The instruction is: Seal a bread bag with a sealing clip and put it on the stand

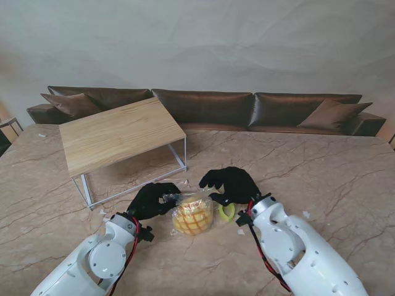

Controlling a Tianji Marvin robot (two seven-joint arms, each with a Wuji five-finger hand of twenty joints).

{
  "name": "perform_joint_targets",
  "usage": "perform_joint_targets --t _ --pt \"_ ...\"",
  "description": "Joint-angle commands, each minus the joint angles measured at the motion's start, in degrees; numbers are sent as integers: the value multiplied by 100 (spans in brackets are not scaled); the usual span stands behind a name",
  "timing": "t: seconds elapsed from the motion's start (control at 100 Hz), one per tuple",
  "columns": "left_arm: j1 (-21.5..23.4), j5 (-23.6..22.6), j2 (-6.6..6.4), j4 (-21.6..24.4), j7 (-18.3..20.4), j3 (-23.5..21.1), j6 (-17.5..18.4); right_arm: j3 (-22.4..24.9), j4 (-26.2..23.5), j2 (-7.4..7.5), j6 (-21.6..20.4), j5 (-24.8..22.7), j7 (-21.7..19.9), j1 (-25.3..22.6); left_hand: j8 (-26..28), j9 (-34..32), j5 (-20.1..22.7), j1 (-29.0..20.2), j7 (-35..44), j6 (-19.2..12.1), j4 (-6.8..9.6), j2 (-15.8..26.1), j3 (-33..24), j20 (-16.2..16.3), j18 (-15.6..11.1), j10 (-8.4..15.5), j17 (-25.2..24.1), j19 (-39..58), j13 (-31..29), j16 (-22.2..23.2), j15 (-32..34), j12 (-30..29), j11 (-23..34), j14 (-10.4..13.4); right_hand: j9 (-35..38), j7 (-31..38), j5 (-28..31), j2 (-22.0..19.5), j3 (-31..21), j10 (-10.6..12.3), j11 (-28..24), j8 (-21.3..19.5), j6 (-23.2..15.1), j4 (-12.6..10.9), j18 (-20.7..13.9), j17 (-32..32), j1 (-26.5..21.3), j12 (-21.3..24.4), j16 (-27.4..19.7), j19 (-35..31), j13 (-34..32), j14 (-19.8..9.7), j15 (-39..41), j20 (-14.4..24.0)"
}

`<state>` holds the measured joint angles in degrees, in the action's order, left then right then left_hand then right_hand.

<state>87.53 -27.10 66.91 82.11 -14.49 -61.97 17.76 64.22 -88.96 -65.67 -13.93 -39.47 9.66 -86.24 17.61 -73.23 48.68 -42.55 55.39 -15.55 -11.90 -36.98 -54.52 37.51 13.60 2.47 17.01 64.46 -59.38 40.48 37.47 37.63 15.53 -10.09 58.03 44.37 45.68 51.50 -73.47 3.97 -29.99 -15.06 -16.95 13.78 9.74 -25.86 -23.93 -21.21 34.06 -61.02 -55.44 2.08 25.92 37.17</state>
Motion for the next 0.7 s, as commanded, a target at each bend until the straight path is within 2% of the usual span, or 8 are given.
perform_joint_targets --t 0.0,0.07,0.12,0.17,0.24,0.38,0.51,0.69 --pt "43 13 6 -18 8 -30 18 110 40 167 -136 25 -79 -24 175 -276 189 33 306 -564 72 -118 -252 24 -65 224 -47 193 -157 -20 24 96 -80 182 -466 -357 -357 -73 -196 72 -51 -324 165 -302 19 520 299 75 -160 468 449 -176 -318 -73" --pt "56 6 7 -13 -7 -53 35 268 85 214 -251 -16 -241 -46 181 -279 195 42 296 -565 71 -119 -255 27 -69 223 -36 200 -164 -19 26 102 -87 184 -835 -438 -588 -198 -607 74 5 -381 261 -428 -25 814 8 123 -361 789 845 -285 -548 -90" --pt "65 8 6 -5 -4 -70 49 333 128 249 -238 -124 -332 -36 182 -279 192 47 286 -562 70 -118 -259 29 -68 231 -38 200 -164 -20 26 105 -92 189 -1056 -507 -789 -486 -1102 113 29 -352 377 -659 -71 1014 -338 171 -528 1029 1097 -364 -695 -139" --pt "72 11 8 3 -13 -80 56 353 185 289 -201 -299 -413 3 182 -277 183 51 274 -550 68 -124 -263 30 -71 231 -44 197 -158 -20 24 110 -102 186 -1357 -525 -1026 -268 -1500 115 -9 -298 489 -784 -181 1303 -638 224 -791 1362 1450 -428 -873 -249" --pt "81 14 8 17 -15 -93 60 321 297 338 -147 -612 -437 100 183 -277 188 50 266 -546 64 -110 -262 34 -78 226 -41 201 -158 -20 24 118 -110 182 -1738 -523 -1394 -245 -1535 136 8 -224 602 -889 -391 1626 -1057 331 -1111 1637 1903 -549 -1061 -408" --pt "90 18 5 33 -5 -114 65 111 549 402 18 -834 -626 357 180 -274 182 53 254 -546 60 -98 -254 38 -78 249 -36 204 -157 -21 20 122 -124 190 -2816 -542 -2228 -328 -1443 -56 -87 4 1098 -1015 -873 2367 -1639 341 -1451 1816 3133 -570 -832 -756" --pt "105 42 -2 33 33 -136 105 -145 860 453 156 -945 -826 622 174 -272 170 53 243 -539 61 -83 -246 40 -91 249 -50 198 -147 -22 14 125 -130 193 -3497 -493 -2698 -288 -1426 -152 -221 98 1290 -992 -1163 2787 -1615 330 -1549 1761 3882 -584 -499 -993" --pt "124 53 -2 19 29 -148 154 -520 1315 478 307 -991 -884 947 161 -270 167 55 240 -528 62 -77 -238 45 -100 248 -55 196 -149 -19 15 127 -137 198 -3716 -352 -2686 -50 -1360 -214 -390 35 1291 -774 -1198 2925 -1195 289 -1521 1521 4151 -539 -214 -1065"
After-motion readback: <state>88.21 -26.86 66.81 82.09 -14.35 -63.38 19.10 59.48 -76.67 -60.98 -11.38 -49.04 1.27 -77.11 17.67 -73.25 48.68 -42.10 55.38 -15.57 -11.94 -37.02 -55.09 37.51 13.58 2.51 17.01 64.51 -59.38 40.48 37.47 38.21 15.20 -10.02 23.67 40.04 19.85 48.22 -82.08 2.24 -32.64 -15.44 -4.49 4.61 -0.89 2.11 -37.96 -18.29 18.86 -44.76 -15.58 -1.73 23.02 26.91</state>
